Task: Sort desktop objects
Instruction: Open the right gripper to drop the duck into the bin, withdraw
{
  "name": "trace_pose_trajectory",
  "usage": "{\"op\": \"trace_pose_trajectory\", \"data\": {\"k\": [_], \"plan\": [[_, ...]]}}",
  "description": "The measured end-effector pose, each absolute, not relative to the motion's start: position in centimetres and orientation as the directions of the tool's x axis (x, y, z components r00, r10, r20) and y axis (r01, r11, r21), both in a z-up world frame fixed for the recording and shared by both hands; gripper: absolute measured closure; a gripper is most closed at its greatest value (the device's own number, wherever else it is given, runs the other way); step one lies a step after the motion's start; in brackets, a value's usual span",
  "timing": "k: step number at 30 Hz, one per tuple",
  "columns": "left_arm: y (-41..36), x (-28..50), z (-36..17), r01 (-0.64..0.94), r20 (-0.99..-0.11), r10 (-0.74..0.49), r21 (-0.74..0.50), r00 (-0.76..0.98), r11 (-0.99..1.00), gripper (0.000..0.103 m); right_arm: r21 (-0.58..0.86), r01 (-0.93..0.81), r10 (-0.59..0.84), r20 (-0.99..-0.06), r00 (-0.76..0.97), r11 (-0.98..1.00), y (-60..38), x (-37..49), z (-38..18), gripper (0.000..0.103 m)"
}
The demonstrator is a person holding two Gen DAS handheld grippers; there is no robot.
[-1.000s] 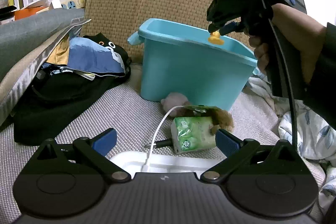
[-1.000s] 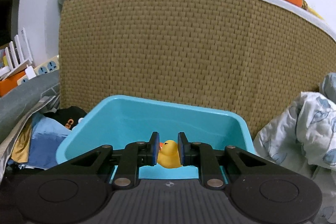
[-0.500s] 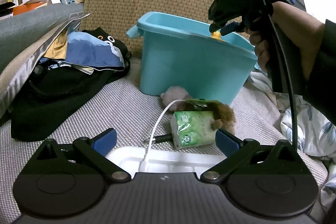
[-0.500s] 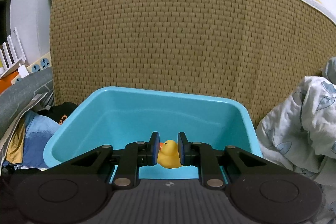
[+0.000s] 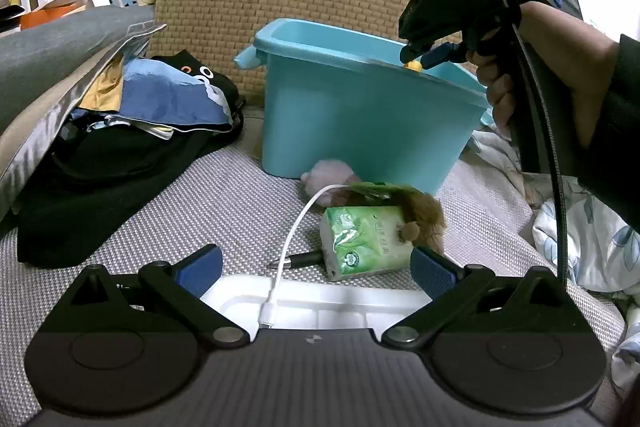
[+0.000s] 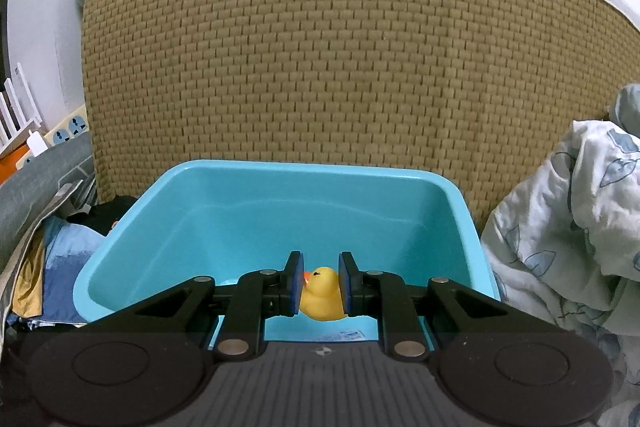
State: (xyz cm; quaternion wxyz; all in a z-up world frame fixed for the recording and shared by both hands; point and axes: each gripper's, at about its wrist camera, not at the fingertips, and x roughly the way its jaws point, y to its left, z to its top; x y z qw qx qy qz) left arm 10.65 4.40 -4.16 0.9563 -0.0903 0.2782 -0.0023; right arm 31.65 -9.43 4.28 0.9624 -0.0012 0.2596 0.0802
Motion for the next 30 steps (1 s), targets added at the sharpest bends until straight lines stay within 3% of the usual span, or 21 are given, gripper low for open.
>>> {"op": "trace_pose_trajectory", "data": {"k": [11,15,22,30], "plan": [[4.4,10.6,-4.3,-0.048,-0.535,-0.055,-0.176,0.843,0.983,0.000,0.035,-0.149,0.146,-0.506,0.850,0.988,-9.5,31.8,4.3,0.081],[4.5,10.6,-4.3,-0.049,-0.535,-0.057,-0.182,0.843,0.982,0.000,0.031,-0.134,0.132,-0.499,0.856,0.990,-9.6,31.7,4.4,0.073],[4.4,10.5,-4.2,-0.043,-0.530,-0.058,-0.176,0.846,0.984,0.000,0.041,-0.139,0.142,-0.493,0.858,0.989,-10.1,31.1,4.7,0.072],[4.2,10.1,-4.0,-0.040,-0.516,-0.058,-0.176,0.855,0.984,0.000,0.056,-0.180,0.186,-0.417,0.889,0.982,-11.8,27.0,6.7,0.072]]}}
